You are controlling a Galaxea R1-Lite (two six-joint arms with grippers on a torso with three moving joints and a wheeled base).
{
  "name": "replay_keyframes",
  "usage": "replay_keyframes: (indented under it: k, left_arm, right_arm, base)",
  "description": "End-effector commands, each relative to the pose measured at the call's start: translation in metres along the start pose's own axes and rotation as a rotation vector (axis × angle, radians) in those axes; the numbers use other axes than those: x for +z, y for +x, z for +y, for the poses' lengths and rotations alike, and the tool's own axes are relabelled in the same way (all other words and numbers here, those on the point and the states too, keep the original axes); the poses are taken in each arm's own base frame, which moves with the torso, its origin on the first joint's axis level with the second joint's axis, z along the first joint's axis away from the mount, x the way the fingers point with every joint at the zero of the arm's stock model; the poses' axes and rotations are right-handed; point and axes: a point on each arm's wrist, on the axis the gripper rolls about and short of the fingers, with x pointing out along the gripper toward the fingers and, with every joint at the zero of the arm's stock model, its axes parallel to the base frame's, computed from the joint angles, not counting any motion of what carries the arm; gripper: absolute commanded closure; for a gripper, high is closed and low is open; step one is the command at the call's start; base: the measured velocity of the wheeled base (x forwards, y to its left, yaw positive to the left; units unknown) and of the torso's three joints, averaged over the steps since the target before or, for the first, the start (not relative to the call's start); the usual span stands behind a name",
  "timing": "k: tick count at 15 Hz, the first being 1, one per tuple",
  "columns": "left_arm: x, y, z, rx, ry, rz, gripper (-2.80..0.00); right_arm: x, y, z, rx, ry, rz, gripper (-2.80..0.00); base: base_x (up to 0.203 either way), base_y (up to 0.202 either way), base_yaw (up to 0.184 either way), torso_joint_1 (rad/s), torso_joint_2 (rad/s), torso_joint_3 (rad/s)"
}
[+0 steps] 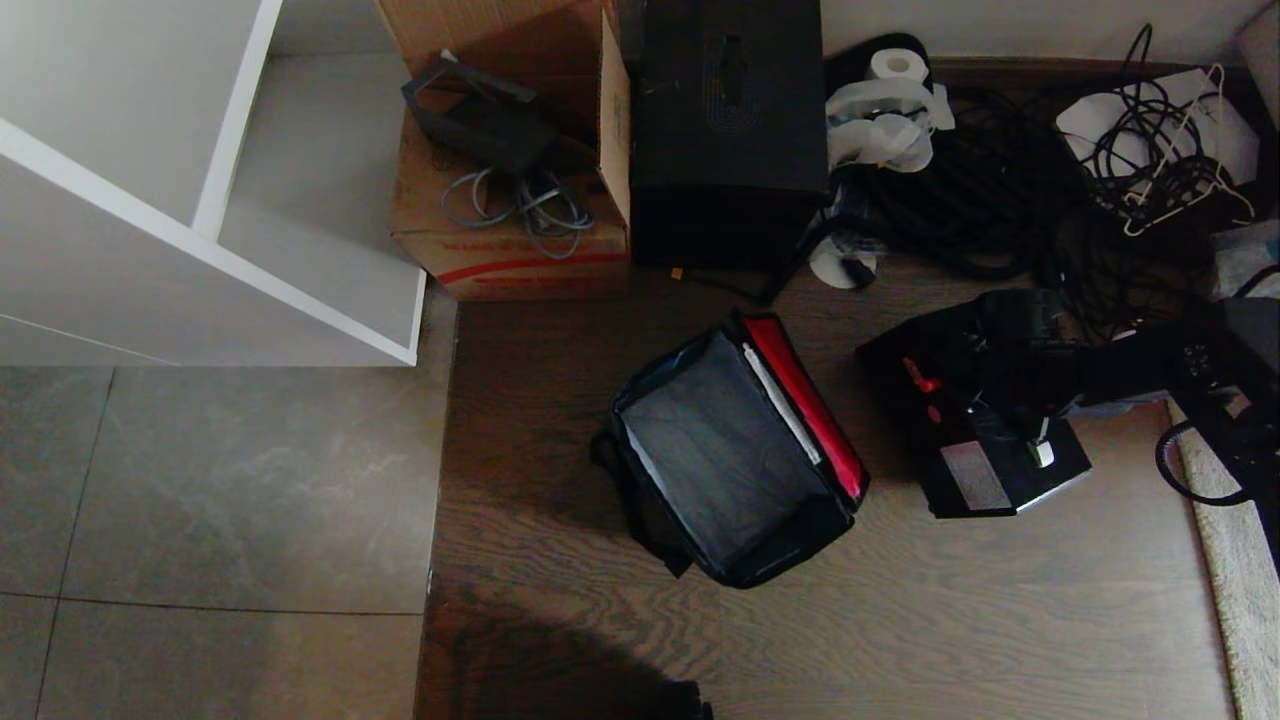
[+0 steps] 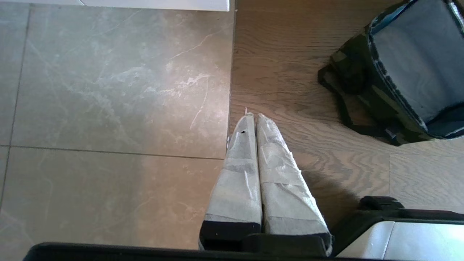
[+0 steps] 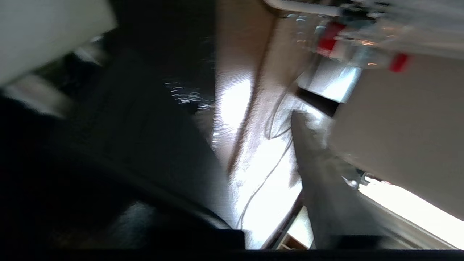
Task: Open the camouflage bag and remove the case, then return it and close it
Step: Place the black box back
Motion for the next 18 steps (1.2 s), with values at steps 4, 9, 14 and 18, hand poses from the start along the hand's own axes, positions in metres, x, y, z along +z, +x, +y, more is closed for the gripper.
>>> replay_keyframes:
  k: [4,9,14,18]
  left_arm:
    - [0.0,0.0,0.0,0.0,0.001,0.001,0.0]
    - [0.0,0.0,0.0,0.0,0.001,-0.002,0.0]
    - [0.0,0.0,0.0,0.0,0.001,-0.001,0.0]
    - [0.0,0.0,0.0,0.0,0.001,-0.001,0.0]
  right_arm:
    - [0.011,-0.028,-0.019,-0.004,0.025,-0.039,0.0]
    - [0.021,-0.065,-0.031,0.02,0.042,-0.093,0.0]
    - [0.03,-0.084,-0.045,0.022,0.075,-0.131,0.0]
    - [0.034,-0.095,-0.056,0.022,0.077,-0.148,0.0]
  base:
    - [0.0,0.0,0.0,0.0,0.0,0.0]
    - [0.0,0.0,0.0,0.0,0.0,0.0]
    - [0.0,0.0,0.0,0.0,0.0,0.0]
    - [0.0,0.0,0.0,0.0,0.0,0.0]
